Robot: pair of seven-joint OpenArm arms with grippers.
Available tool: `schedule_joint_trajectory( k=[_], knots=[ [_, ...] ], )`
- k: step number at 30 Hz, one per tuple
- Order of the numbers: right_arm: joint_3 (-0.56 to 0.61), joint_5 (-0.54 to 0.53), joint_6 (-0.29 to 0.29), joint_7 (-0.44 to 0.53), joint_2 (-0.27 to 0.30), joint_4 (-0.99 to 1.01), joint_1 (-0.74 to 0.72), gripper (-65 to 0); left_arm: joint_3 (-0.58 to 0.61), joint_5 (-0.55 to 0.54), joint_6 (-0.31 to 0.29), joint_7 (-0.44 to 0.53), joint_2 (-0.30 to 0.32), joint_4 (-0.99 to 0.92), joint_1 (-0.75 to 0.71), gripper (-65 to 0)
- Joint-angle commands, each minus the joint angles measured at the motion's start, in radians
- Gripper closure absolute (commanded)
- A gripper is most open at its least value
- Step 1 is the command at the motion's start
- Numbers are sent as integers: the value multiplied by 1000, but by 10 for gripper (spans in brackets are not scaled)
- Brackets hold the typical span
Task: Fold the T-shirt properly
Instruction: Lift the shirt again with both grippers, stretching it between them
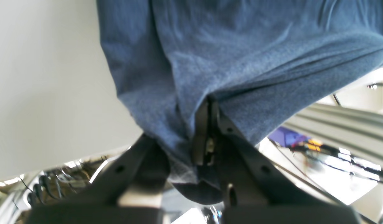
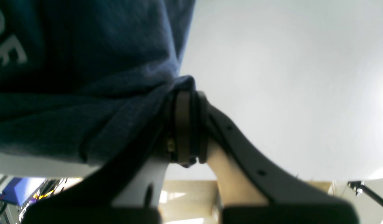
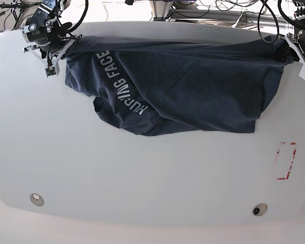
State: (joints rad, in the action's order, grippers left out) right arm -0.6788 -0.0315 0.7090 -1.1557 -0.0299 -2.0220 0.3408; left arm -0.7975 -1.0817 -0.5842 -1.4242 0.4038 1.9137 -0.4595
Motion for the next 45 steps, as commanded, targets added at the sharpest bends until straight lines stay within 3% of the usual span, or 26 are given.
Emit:
schedule_joint_trajectory(
  k=[1,11,15,24,28,45],
  knots=[
    [-9,40,-11,16,22,-19,-67,0,-13,18,2,28,27,13,94,0],
    [-9,41,-11,16,69,-16,-299,0,14,33,5,28,33,8,473,0],
    [-8,41,-11,12,78,-16,-409,0,83,105,5,28,51,8,621,0],
    [72,41,-11,-50,192,-16,-633,0,215,239,5,28,51,7,911,0],
    [95,41,-11,-85,242,-10,-741,0,283,298,5,28,19,-9,1030,0],
    [333,41,-11,-111,425,4,-1093,0,390,504,5,28,-61,-118,1421,0]
  ],
)
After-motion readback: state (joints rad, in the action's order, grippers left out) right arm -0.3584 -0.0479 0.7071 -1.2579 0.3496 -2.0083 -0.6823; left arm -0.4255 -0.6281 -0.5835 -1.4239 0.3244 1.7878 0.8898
